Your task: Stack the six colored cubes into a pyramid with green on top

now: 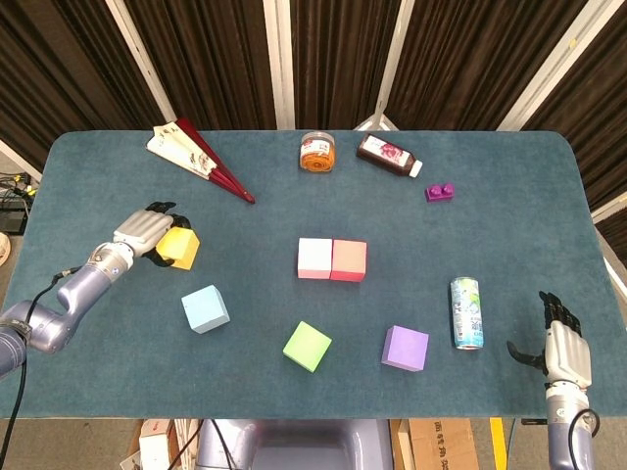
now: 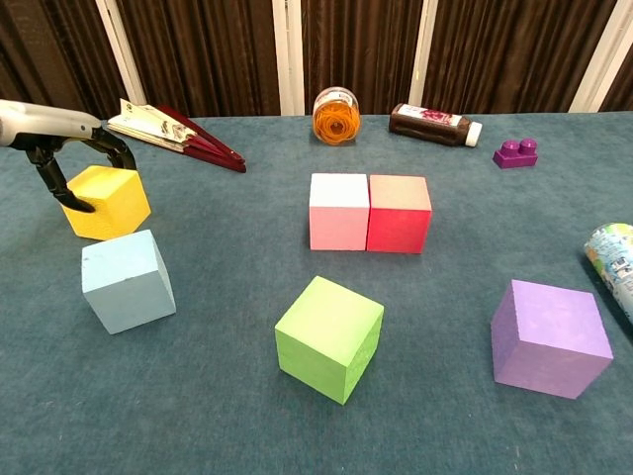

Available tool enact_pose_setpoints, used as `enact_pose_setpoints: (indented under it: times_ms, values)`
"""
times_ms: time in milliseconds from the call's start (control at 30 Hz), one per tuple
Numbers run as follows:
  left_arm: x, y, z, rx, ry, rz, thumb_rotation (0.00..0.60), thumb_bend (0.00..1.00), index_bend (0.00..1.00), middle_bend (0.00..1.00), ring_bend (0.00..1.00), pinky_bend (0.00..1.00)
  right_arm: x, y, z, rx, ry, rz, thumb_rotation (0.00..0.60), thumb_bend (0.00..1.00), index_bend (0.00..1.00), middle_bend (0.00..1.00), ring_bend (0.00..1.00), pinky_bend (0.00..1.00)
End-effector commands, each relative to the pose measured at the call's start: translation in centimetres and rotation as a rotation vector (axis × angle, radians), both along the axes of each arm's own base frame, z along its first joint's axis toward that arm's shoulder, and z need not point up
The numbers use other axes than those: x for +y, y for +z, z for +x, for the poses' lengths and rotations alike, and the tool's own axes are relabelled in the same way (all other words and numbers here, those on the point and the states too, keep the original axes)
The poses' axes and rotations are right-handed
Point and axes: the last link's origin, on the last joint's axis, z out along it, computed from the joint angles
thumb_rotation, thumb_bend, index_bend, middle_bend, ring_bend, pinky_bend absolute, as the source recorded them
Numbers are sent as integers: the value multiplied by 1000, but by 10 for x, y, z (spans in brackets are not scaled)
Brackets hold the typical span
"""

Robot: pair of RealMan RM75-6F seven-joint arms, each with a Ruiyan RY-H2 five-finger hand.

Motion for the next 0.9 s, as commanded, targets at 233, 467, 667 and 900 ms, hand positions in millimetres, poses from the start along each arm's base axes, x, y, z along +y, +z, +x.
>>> enact_pose_setpoints:
  times_ms: [233, 467, 667, 900]
  values:
    - [-1, 7, 1, -10, -2, 18, 600, 341, 328, 365, 0, 0, -1, -1, 0, -7, -1, 1, 600, 272, 28, 30, 0, 0]
    - [-1, 21, 17, -75, -9, 54, 600, 380, 332, 364, 0, 0, -1, 1, 0, -17, 0, -3, 600, 272, 28, 30, 0, 0]
    - [-1, 18, 39, -66, -37, 81, 600, 378, 333, 359, 0, 0, 0, 3, -1, -30, 2, -6, 600, 272, 28, 30, 0, 0]
    - [-11, -8, 75, -146, 12, 119, 600, 375, 331, 341, 0, 0, 0, 7, -1, -49, 10, -15, 600, 273, 32, 30, 0, 0]
